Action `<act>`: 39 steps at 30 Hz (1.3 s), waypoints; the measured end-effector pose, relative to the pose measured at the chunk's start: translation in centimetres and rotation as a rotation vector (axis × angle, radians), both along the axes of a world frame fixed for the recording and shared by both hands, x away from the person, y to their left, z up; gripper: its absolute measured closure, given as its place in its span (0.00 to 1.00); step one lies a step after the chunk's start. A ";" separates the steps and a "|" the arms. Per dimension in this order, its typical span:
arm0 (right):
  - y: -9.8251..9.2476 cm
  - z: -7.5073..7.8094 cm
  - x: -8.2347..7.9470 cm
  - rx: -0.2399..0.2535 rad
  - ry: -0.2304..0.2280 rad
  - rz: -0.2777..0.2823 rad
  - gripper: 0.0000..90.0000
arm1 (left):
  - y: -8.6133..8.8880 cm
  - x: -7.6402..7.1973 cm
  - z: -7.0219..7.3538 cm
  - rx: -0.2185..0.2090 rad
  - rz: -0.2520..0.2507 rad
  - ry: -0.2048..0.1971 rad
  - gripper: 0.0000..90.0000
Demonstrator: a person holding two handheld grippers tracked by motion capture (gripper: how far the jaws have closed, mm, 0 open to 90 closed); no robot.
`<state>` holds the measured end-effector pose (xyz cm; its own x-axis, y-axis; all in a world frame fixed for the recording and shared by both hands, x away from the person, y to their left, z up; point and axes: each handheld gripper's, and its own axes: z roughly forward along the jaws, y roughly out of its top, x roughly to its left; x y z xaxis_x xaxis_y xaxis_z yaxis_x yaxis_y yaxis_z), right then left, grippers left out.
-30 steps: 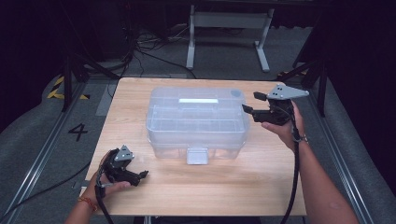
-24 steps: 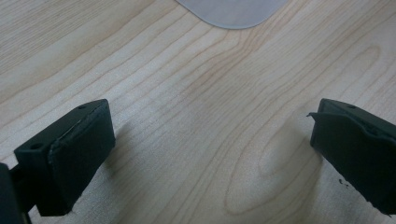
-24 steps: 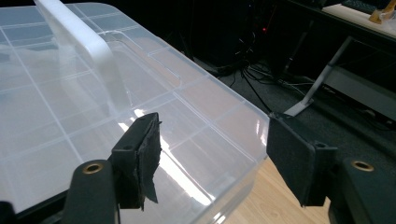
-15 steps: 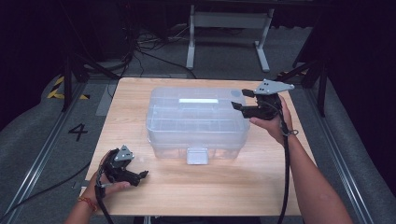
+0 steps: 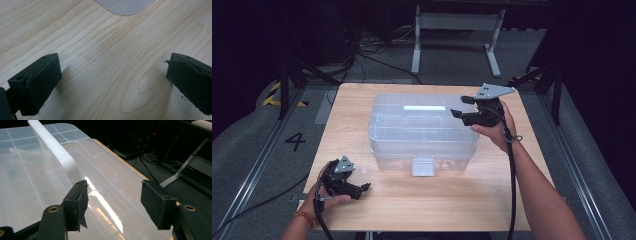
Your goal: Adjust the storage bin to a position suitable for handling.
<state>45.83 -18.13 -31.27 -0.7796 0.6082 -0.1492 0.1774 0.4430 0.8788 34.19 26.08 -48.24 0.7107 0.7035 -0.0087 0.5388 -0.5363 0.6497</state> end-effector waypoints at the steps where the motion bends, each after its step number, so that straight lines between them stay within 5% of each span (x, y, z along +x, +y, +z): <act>1: 0.3 0.1 0.0 -0.008 0.002 0.006 0.43 | 0.0 0.0 0.0 0.000 0.000 0.000 0.00; 29: 1.2 0.4 -1.0 -0.032 0.007 0.071 0.46 | 0.0 0.0 0.0 0.000 0.000 0.000 0.00; 39: 3.3 0.5 -1.0 -0.097 -0.009 0.083 0.51 | 0.0 0.0 0.0 0.001 0.000 0.000 0.00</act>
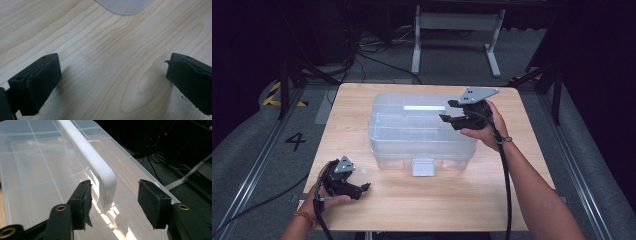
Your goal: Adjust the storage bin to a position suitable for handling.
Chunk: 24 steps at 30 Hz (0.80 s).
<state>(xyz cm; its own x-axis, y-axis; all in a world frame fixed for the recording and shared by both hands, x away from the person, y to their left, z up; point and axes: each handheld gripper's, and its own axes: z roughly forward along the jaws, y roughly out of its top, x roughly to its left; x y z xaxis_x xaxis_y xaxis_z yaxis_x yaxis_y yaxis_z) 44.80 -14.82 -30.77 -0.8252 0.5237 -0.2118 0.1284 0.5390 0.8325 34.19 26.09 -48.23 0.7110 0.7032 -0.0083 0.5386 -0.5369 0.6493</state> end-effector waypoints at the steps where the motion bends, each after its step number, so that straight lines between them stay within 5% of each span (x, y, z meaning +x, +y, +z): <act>1: 0.1 0.0 0.0 -0.005 0.000 -0.001 0.52 | 0.0 0.0 0.0 0.000 0.000 0.000 0.00; 15: 1.9 0.5 0.6 -0.052 0.021 0.041 0.75 | 0.0 0.0 0.0 -0.001 0.001 0.000 0.00; 24: 2.1 0.5 0.8 -0.072 0.026 0.059 0.79 | 0.0 0.0 0.0 0.000 0.000 0.000 0.00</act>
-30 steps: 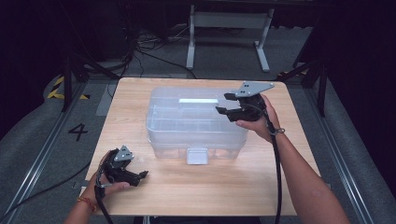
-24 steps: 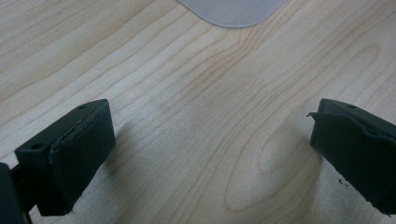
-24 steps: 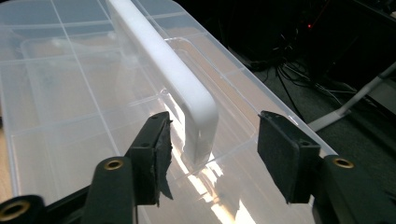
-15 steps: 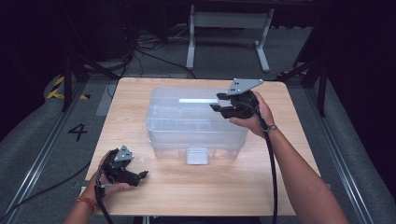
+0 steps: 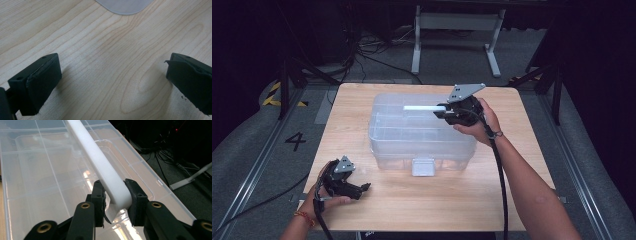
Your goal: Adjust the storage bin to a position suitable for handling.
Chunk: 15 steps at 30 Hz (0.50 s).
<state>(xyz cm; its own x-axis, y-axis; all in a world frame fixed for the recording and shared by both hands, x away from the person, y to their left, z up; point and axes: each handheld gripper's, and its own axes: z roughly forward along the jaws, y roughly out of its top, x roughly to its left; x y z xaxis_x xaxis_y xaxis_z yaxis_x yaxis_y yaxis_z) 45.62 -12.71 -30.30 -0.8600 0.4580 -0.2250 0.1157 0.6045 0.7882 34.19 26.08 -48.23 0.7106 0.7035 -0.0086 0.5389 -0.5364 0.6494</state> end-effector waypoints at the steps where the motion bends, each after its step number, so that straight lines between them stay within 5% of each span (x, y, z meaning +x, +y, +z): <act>1: 0.1 0.1 0.0 -0.011 -0.005 -0.001 0.79 | 0.0 0.0 0.0 -0.002 0.003 0.000 0.01; 7: 0.2 0.4 0.2 -0.030 0.010 0.003 0.79 | 0.0 -0.3 0.0 -0.012 0.018 -0.003 0.04; 11: 0.3 0.6 0.5 -0.036 0.028 0.000 0.79 | -0.1 -0.2 0.6 -0.009 0.010 -0.009 0.25; 15: 0.4 0.8 0.7 -0.043 0.044 -0.002 0.79 | -0.2 -0.2 1.4 -0.016 0.012 -0.038 0.31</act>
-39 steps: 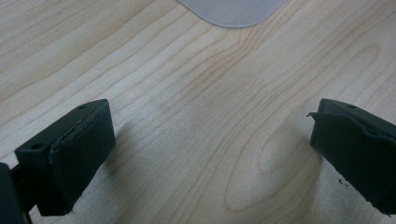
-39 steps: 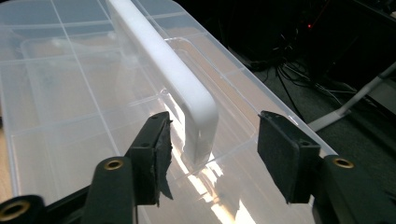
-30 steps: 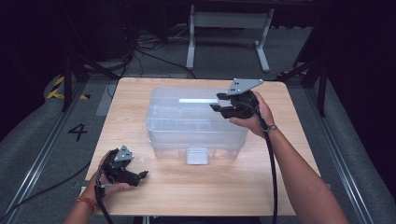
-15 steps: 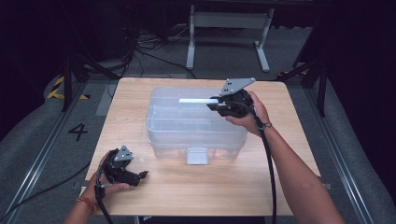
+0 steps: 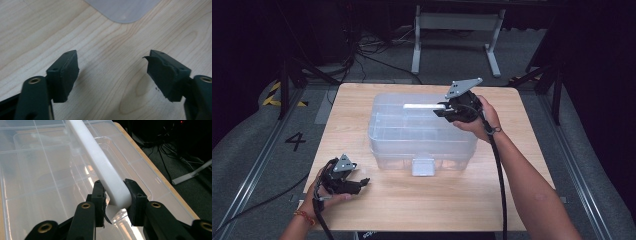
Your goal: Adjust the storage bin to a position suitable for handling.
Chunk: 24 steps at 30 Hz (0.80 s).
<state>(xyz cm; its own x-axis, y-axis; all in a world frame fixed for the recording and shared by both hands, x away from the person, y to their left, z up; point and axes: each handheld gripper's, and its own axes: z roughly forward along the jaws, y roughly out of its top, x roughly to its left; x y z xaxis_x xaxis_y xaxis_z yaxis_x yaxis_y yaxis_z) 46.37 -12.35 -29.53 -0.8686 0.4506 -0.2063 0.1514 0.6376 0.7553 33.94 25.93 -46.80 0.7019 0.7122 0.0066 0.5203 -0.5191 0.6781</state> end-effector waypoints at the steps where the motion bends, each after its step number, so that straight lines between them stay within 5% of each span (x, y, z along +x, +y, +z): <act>1: 0.0 0.0 0.1 0.002 0.004 -0.001 0.79 | 0.0 -0.1 0.3 -0.003 0.002 -0.019 0.32; 8: 0.0 0.5 0.7 0.008 0.031 -0.012 0.79 | 0.2 -0.4 3.3 -0.045 0.005 -0.120 0.44; 14: 0.1 1.0 1.4 0.010 0.048 -0.022 0.79 | -0.4 -0.4 5.5 -0.115 -0.011 -0.163 0.52; 24: 0.3 1.6 2.0 0.001 0.048 -0.047 0.78 | -1.5 0.5 6.7 -0.137 -0.011 -0.167 0.65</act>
